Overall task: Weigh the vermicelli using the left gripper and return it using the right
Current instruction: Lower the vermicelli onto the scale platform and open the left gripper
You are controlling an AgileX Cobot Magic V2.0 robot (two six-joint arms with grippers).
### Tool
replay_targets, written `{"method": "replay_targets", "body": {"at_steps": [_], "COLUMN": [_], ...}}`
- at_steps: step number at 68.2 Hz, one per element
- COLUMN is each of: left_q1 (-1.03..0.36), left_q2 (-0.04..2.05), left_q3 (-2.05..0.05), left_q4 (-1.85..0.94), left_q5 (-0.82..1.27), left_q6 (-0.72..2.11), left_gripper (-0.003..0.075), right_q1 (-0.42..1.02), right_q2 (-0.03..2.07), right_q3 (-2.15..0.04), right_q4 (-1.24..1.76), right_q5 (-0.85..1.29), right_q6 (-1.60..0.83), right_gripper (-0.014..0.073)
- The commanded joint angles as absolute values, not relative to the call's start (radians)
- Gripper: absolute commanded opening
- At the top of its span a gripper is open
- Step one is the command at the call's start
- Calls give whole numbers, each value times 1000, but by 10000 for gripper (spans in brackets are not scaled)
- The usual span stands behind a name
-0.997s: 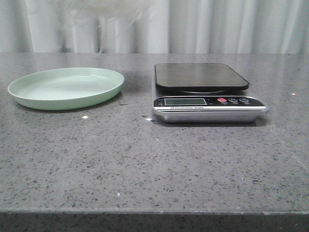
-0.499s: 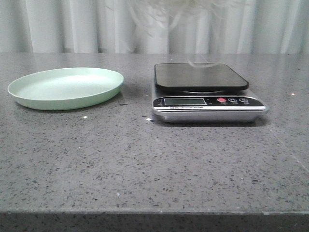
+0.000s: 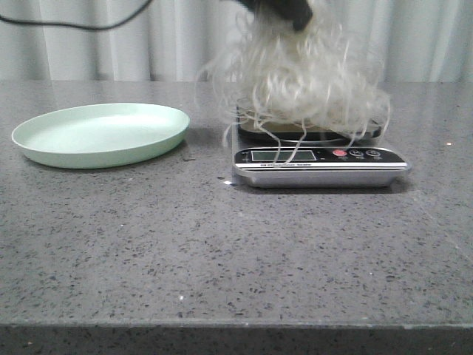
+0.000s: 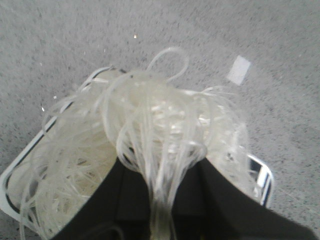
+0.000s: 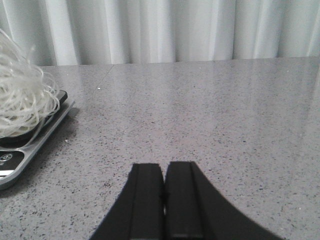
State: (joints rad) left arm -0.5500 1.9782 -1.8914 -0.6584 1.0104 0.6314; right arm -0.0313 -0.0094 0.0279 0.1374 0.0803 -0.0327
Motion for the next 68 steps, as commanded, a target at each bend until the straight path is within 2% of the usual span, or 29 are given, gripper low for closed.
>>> {"method": "replay_targets", "body": {"at_steps": [1,17,23,29,30,36,44,53,68], "left_q1": [-557,-557,-557,-553,-551,-549,-545,-540,-518], "left_q2": [1953,1974,1974,1974,1974,1970,1955,1924,1842], "left_q3": [-1930,-1930,-1930,-1930,-1930,-1930,-1930,-1934,-1934], "left_q4": [-706,-706,-706,-705,-705,-703,-703,-701,-611], "left_q5": [968,974,977,989,995,1012,1023,1021,1023], "left_q6": [629,629,629,629,629,629,626,620,534], "left_gripper": [143,145,170,230,265,339,412,445,444], "right_q1": [-30,-30,-30,-30,-30,-30,-30,-30,-30], "right_q2": [-26,-26,-26,-26,-26,-26,-26,-26,-26], "right_q3": [20,20,20,20,20,20,20,20,20], "right_q4": [136,136,136,136,136,136,136,136,136], "right_q5": [0,0,0,0,0,0,0,0,0], "right_q6": [-33,-33,-33,-33,-33,-33,-33,-33,-33], "right_gripper": [151,151,151,151,151,151,151,151,151]}}
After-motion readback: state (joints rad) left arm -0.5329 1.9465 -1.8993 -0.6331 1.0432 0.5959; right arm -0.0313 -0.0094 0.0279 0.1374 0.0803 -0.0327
